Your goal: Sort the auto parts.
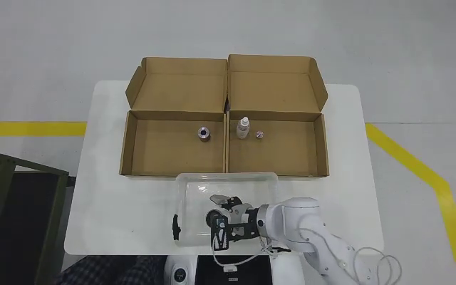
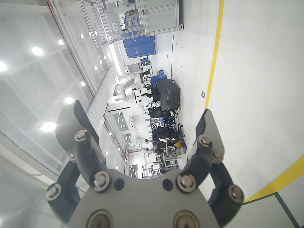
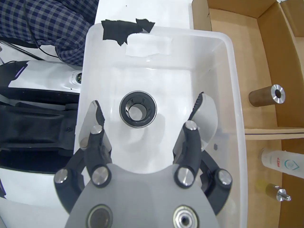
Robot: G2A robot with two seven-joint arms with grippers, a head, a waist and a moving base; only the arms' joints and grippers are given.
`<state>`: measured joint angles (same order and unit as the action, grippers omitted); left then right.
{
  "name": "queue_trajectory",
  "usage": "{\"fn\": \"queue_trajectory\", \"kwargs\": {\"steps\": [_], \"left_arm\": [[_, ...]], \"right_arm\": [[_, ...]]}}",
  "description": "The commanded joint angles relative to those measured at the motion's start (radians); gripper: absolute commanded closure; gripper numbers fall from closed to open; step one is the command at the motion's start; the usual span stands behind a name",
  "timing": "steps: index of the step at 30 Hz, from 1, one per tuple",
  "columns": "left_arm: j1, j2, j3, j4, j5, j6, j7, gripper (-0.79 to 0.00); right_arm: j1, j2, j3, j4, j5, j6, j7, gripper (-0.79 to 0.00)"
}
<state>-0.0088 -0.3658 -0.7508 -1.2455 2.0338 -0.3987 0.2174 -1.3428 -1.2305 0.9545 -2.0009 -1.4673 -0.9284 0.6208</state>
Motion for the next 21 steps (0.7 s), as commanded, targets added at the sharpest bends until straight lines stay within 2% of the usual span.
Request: {"fn": "queue_trajectory", "kwargs": {"steps": [1, 13, 21], "left_arm": [[0.0, 0.0, 0.0, 0.0, 0.0, 0.0, 0.0, -0.785], [0.0, 0.0, 0.0, 0.0, 0.0, 0.0, 0.0, -0.785], [0.0, 0.0, 0.0, 0.0, 0.0, 0.0, 0.0, -0.785]], "right_arm": [[0.005, 0.001, -0.003, 0.012, -0.004, 0.003, -0.004, -0.594], [0.045, 0.003, -0.049, 0.102, -0.012, 0.023, -0.026, -0.563], [0.08, -0.001, -0.094, 0.157, -0.006, 0.041, -0.042, -0.508]]}}
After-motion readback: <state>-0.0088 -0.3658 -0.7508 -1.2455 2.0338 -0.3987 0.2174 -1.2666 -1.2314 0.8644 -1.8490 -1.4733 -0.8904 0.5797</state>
